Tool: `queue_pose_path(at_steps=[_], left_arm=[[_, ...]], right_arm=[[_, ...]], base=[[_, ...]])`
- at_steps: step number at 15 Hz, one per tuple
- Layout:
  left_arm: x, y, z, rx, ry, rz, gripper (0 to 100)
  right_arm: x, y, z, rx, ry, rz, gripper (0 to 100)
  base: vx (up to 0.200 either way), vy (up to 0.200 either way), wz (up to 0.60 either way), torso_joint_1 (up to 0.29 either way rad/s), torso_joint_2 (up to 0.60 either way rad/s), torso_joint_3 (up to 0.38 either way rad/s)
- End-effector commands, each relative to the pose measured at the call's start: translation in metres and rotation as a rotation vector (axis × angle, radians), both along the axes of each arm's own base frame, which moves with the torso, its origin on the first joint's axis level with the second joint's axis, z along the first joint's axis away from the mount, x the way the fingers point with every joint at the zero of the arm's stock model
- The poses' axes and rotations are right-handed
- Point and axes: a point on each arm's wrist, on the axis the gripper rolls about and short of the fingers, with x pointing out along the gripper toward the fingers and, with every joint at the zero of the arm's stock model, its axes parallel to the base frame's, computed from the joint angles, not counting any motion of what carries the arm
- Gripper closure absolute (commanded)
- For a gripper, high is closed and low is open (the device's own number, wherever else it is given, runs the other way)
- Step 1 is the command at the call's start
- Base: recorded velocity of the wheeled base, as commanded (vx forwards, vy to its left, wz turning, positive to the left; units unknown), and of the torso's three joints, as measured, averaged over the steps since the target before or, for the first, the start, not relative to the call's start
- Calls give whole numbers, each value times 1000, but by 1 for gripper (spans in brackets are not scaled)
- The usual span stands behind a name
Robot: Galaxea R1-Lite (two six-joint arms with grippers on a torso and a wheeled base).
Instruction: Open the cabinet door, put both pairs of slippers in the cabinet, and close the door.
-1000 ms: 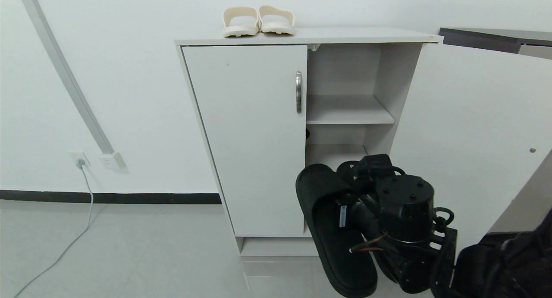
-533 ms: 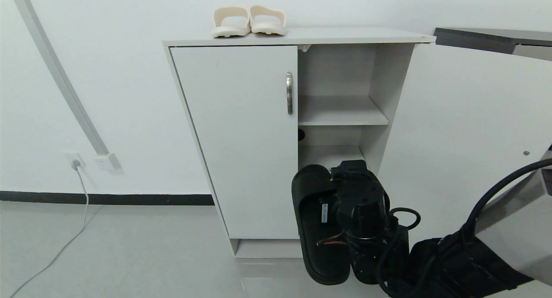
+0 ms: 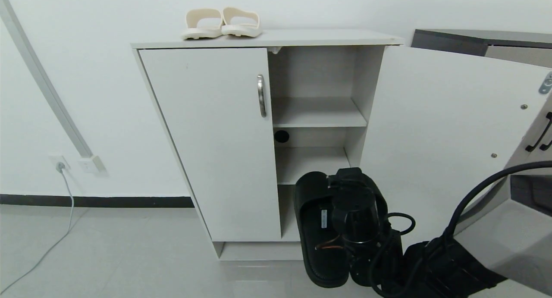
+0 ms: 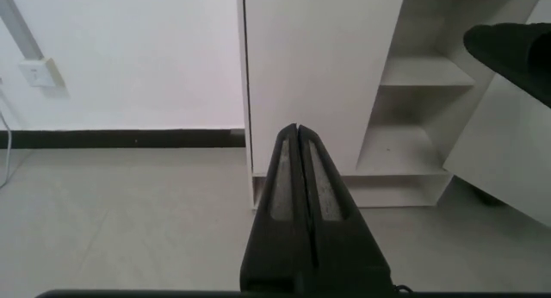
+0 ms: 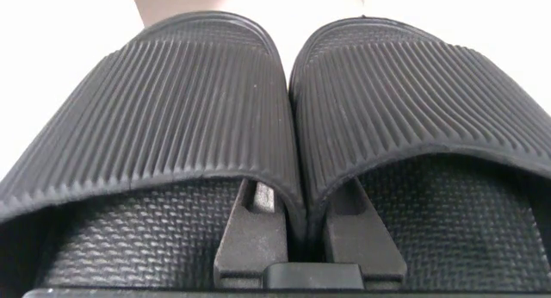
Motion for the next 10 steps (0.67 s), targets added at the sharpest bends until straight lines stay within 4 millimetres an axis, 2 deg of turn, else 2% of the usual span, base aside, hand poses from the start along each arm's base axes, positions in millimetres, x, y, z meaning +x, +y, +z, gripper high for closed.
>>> queue_pose_path(at_steps=[1, 6, 10], left_arm=[[0, 0, 0, -1, 2, 1, 100], [0, 0, 0, -1, 2, 4, 100], [0, 0, 0, -1, 2, 3, 100]], right_arm=[[2, 3, -10, -6, 8, 7, 100], [10, 14, -43, 21, 17, 110, 100], [11, 14, -49, 16, 28, 121, 100]], base=[[0, 0, 0, 0, 0, 0], [0, 0, 0, 0, 0, 0], [0, 0, 0, 0, 0, 0]])
